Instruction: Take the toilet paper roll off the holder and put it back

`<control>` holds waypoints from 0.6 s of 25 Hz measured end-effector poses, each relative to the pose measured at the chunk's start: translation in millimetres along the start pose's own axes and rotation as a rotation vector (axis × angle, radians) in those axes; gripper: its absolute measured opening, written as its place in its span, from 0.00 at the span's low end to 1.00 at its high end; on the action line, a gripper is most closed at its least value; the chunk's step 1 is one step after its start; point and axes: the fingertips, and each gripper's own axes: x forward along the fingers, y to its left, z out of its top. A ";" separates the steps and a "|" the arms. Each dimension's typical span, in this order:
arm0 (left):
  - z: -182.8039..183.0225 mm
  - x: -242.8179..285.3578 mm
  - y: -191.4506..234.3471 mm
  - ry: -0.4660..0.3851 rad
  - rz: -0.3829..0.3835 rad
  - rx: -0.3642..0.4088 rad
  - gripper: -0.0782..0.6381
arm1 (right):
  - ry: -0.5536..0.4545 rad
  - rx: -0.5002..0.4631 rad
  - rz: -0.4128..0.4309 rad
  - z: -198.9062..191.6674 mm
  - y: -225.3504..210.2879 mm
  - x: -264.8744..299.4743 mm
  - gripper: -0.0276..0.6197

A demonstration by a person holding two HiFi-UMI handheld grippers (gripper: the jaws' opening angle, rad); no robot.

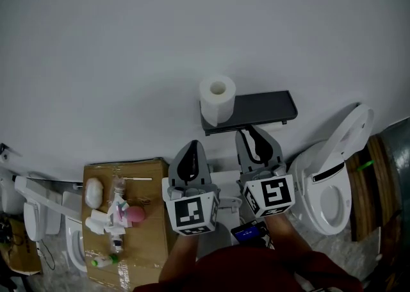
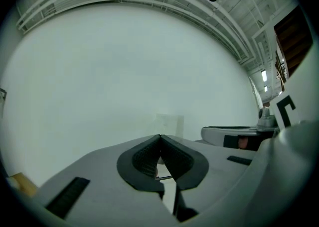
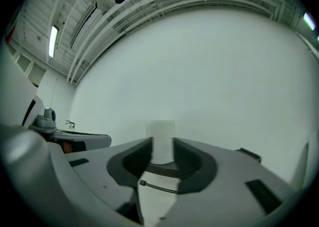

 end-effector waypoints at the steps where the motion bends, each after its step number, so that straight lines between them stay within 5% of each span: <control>1: -0.4 1.4 1.5 0.002 0.002 0.000 0.12 | 0.015 0.004 0.025 -0.9 2.8 7.2 0.35; 2: -0.2 2.1 3.1 0.003 0.006 -0.003 0.12 | 0.031 0.005 0.049 -1.4 5.7 14.6 0.45; 6: -1.2 1.5 9.5 0.001 0.015 -0.006 0.12 | 0.096 -0.052 0.092 1.9 14.7 46.4 0.60; 15: -9.8 -4.9 18.5 0.014 0.028 -0.025 0.12 | 0.205 -0.079 0.062 -1.6 7.6 103.3 0.66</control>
